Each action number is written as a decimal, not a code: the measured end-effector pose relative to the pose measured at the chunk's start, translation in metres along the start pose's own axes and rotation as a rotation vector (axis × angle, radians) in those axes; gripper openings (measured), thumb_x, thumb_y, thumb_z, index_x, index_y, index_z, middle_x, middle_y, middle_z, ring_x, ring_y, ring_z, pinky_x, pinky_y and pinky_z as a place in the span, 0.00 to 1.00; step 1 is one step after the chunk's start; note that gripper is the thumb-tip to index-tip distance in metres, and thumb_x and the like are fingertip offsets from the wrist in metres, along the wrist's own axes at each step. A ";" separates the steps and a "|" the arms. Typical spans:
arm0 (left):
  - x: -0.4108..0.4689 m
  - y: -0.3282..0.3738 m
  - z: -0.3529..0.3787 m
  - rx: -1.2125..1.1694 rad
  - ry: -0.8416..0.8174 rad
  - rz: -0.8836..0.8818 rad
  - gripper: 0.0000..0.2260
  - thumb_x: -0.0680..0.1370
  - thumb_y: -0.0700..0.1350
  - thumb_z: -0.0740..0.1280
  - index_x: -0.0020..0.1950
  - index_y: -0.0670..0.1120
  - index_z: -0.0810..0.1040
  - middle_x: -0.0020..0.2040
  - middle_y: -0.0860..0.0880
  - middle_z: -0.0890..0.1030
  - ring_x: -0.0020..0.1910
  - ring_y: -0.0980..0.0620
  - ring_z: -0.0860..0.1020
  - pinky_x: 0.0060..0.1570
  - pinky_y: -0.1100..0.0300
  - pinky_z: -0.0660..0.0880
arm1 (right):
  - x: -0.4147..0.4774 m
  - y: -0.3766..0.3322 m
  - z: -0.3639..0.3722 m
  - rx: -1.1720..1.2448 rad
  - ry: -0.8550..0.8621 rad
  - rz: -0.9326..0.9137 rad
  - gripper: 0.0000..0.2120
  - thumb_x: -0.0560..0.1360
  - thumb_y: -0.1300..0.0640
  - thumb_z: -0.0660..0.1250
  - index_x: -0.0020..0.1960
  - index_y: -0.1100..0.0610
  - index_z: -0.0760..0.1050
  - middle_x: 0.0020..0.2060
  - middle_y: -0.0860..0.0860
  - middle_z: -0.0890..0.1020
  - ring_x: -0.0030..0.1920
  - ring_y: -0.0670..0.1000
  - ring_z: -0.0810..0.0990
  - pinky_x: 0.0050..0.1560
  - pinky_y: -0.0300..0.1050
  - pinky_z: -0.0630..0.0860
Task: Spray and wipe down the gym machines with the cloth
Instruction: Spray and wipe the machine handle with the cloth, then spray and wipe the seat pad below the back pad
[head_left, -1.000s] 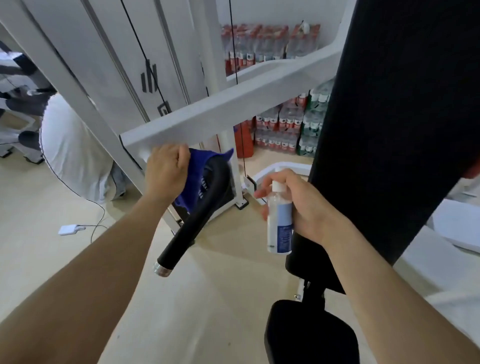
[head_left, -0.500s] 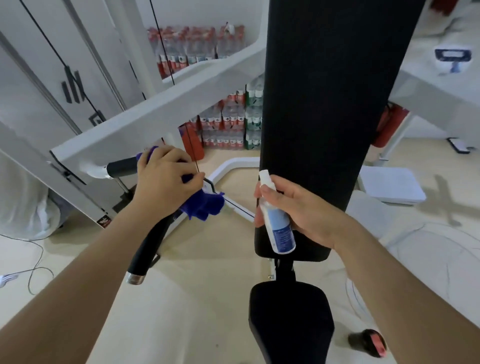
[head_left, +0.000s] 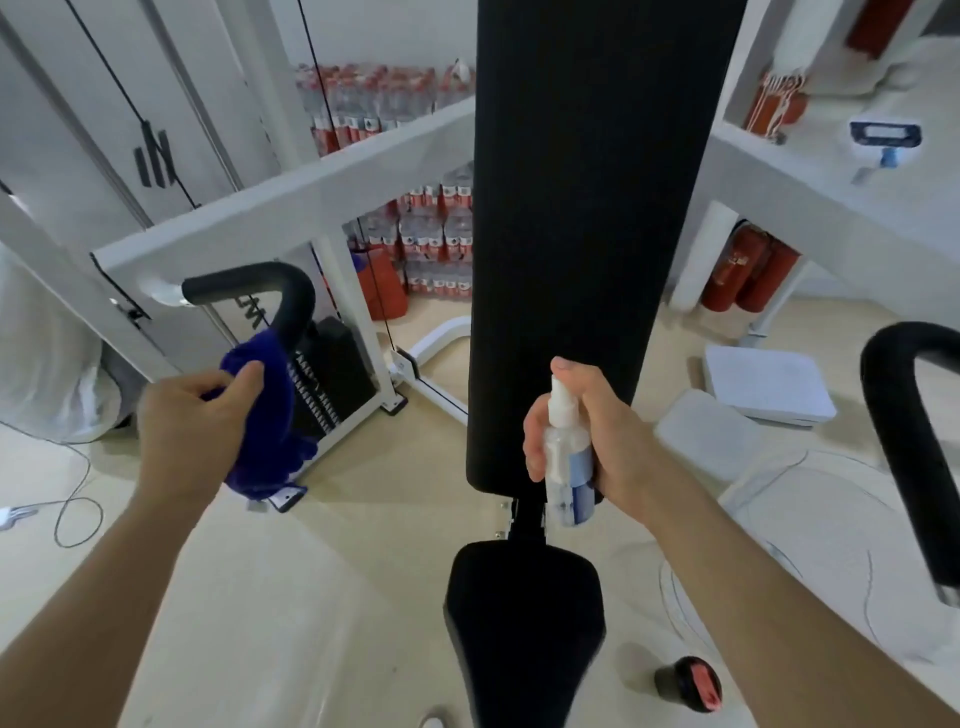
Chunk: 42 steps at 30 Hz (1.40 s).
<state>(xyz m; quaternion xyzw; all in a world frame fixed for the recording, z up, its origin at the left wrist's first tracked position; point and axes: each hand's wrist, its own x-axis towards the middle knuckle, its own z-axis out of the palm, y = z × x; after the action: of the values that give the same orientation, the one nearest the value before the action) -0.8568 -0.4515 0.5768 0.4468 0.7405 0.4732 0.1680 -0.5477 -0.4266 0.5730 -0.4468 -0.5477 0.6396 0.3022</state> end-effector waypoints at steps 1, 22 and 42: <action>-0.011 0.007 -0.005 -0.049 0.027 -0.029 0.11 0.78 0.48 0.68 0.36 0.47 0.78 0.35 0.44 0.79 0.36 0.40 0.77 0.36 0.53 0.75 | -0.006 0.006 -0.004 -0.006 -0.006 0.016 0.30 0.73 0.36 0.52 0.30 0.59 0.74 0.28 0.57 0.77 0.33 0.56 0.76 0.47 0.53 0.75; -0.175 -0.192 0.172 -0.071 -0.466 -0.512 0.06 0.80 0.40 0.65 0.43 0.46 0.72 0.36 0.46 0.83 0.37 0.44 0.79 0.41 0.48 0.78 | 0.012 0.331 0.004 -0.056 0.162 0.631 0.31 0.77 0.38 0.59 0.29 0.63 0.72 0.23 0.55 0.77 0.23 0.53 0.76 0.32 0.41 0.76; -0.157 -0.295 0.192 -0.767 -0.440 -0.970 0.25 0.67 0.26 0.60 0.59 0.45 0.76 0.48 0.41 0.79 0.46 0.39 0.79 0.34 0.53 0.82 | 0.083 0.414 -0.013 -0.050 0.483 0.655 0.26 0.77 0.43 0.59 0.31 0.63 0.72 0.22 0.55 0.76 0.23 0.53 0.75 0.29 0.41 0.74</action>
<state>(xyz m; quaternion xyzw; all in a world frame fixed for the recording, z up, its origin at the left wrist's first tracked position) -0.7912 -0.5198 0.2032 0.0570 0.5849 0.4717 0.6574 -0.5283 -0.4386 0.1516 -0.7421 -0.3050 0.5652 0.1918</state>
